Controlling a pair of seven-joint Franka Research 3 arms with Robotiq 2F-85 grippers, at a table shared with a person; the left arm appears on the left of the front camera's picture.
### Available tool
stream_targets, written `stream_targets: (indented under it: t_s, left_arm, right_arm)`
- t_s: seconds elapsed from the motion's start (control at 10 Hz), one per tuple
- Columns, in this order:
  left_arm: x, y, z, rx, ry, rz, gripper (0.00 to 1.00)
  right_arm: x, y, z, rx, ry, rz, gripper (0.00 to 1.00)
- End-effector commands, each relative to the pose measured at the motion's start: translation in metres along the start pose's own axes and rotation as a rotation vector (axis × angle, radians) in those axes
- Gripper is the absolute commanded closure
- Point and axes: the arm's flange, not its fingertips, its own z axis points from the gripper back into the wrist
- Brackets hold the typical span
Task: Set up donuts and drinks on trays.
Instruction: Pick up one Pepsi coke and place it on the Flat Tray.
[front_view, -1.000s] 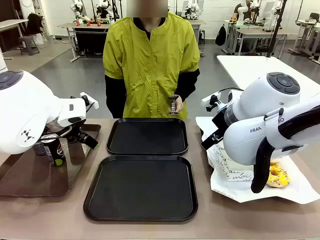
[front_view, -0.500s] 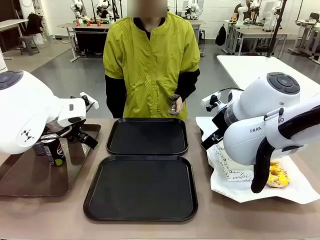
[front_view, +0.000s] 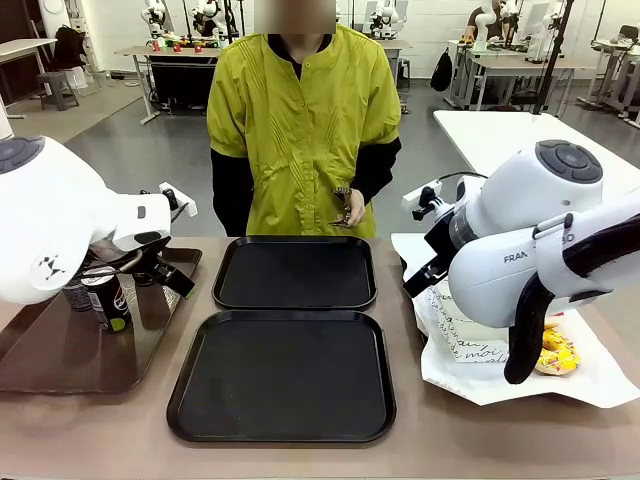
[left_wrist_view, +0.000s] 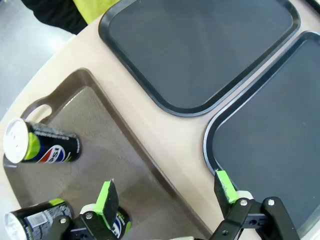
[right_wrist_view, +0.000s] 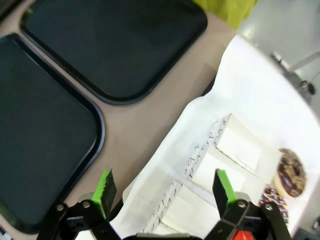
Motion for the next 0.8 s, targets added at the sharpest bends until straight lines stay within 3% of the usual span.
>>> stream_targets:
  t_s: [0.0,0.4,0.6,0.7]
  left_arm:
    - [-0.045,-0.008,0.061,-0.011,0.065,-0.048,0.0]
    - [-0.11,-0.03,0.124,-0.162,0.164,-0.128,0.0]
    - [-0.13,-0.035,0.128,-0.169,0.164,-0.081,0.0]
    - [-0.12,-0.027,0.111,-0.119,0.159,-0.071,0.0]
  right_arm:
    - [-0.05,0.025,0.062,0.011,0.045,0.041,0.0]
    - [-0.142,0.063,0.141,0.061,0.167,0.057,0.0]
    - [-0.17,0.067,0.143,0.11,0.175,0.038,0.0]
    - [-0.159,0.052,0.128,0.051,0.19,0.029,0.0]
